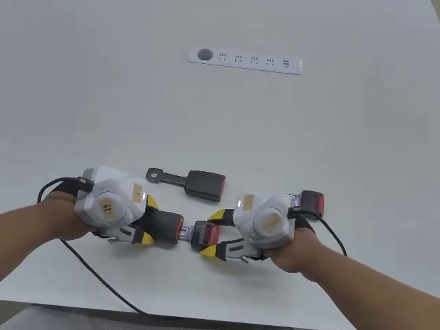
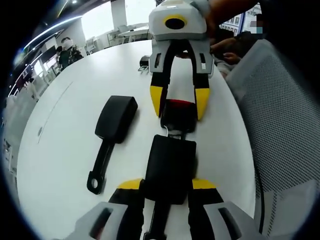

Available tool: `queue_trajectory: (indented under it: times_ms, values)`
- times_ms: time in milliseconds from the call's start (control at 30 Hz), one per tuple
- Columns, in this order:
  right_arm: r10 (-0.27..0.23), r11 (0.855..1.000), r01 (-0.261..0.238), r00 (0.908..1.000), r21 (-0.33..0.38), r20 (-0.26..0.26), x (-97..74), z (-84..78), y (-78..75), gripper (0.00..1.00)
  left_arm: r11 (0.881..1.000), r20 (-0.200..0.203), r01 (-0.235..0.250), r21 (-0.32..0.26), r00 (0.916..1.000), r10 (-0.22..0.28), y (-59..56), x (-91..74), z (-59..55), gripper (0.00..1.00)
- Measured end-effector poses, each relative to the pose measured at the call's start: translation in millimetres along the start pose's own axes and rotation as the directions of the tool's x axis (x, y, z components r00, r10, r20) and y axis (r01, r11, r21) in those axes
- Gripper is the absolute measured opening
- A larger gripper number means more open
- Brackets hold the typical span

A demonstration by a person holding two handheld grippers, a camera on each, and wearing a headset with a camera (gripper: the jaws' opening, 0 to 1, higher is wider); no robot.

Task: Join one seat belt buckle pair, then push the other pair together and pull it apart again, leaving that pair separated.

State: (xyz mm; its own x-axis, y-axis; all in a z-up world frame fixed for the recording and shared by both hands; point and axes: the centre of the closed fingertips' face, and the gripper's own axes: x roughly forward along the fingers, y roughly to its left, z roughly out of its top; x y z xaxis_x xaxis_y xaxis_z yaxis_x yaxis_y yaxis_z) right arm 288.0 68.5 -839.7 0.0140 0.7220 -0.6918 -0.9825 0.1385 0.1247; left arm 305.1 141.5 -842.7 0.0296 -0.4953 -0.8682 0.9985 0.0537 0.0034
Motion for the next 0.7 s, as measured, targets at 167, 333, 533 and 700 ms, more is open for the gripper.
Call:
queue_trajectory:
  times_ms: [167, 333, 533, 700]
  values:
    - [0.001, 1.000, 0.000, 1.0000, 0.009, -0.009, 6.9, 5.0, -1.8, 0.34, 1.000, 0.000, 0.002, 0.003, 1.0000, -0.002, -0.1, 0.8, -1.2, 0.34]
    - [-0.010, 0.999, 0.011, 0.9998, 0.030, -0.015, 10.8, 9.3, -2.9, 0.34, 1.000, 0.002, 0.000, 0.006, 1.0000, 0.000, -0.3, 1.4, 0.0, 0.34]
    - [-0.009, 1.000, 0.011, 0.9983, 0.028, -0.058, 13.7, 11.5, -3.9, 0.34, 1.000, 0.009, 0.007, 0.020, 0.9999, -0.007, 0.3, 2.1, 0.1, 0.33]
    - [-0.018, 0.999, 0.019, 0.9981, 0.026, -0.059, 12.6, 11.0, -5.1, 0.34, 1.000, 0.008, 0.010, 0.020, 0.9999, -0.010, -0.3, 2.3, 0.3, 0.33]
